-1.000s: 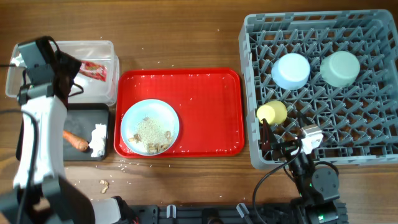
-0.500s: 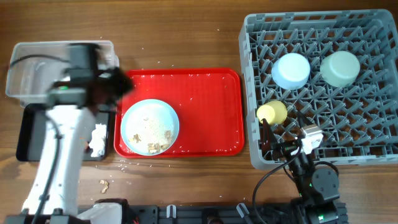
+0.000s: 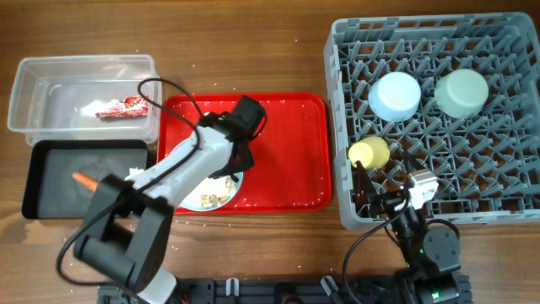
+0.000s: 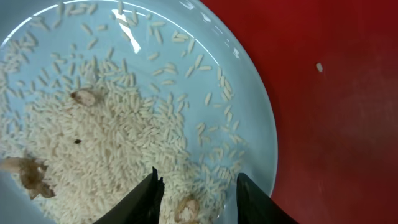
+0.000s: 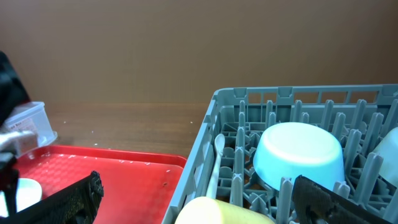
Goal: Sort waste into correct bins and load items into the dishwasher rack
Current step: 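Pick the tissue off the black tray and drop it in the clear bin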
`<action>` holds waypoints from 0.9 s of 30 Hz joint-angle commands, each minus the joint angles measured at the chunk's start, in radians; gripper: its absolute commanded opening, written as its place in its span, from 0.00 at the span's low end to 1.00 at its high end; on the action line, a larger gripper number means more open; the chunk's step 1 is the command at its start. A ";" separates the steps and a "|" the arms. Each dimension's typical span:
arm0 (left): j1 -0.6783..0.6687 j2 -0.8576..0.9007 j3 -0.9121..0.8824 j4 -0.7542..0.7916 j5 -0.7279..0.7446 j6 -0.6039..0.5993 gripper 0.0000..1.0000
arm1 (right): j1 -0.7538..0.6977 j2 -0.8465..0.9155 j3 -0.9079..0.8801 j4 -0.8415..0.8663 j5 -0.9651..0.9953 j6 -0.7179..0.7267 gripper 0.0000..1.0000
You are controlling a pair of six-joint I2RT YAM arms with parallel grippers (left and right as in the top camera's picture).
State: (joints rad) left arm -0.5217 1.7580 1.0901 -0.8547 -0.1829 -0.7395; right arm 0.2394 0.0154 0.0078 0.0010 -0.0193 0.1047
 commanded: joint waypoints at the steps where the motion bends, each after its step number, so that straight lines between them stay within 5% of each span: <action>1: -0.033 0.061 -0.008 0.026 -0.047 -0.024 0.38 | -0.003 -0.011 -0.003 0.005 -0.012 0.010 1.00; 18: -0.067 -0.052 0.056 -0.165 -0.111 -0.053 0.41 | -0.003 -0.011 -0.003 0.005 -0.012 0.009 1.00; 23: 0.170 -0.158 0.056 -0.319 -0.108 -0.044 0.53 | -0.003 -0.011 -0.003 0.005 -0.012 0.009 1.00; 27: 0.449 -0.187 0.040 -0.340 0.062 0.059 0.56 | -0.003 -0.011 -0.003 0.005 -0.012 0.010 1.00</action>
State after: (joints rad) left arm -0.2371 1.5982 1.1511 -1.1877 -0.2329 -0.7444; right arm 0.2394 0.0154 0.0078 0.0010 -0.0193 0.1047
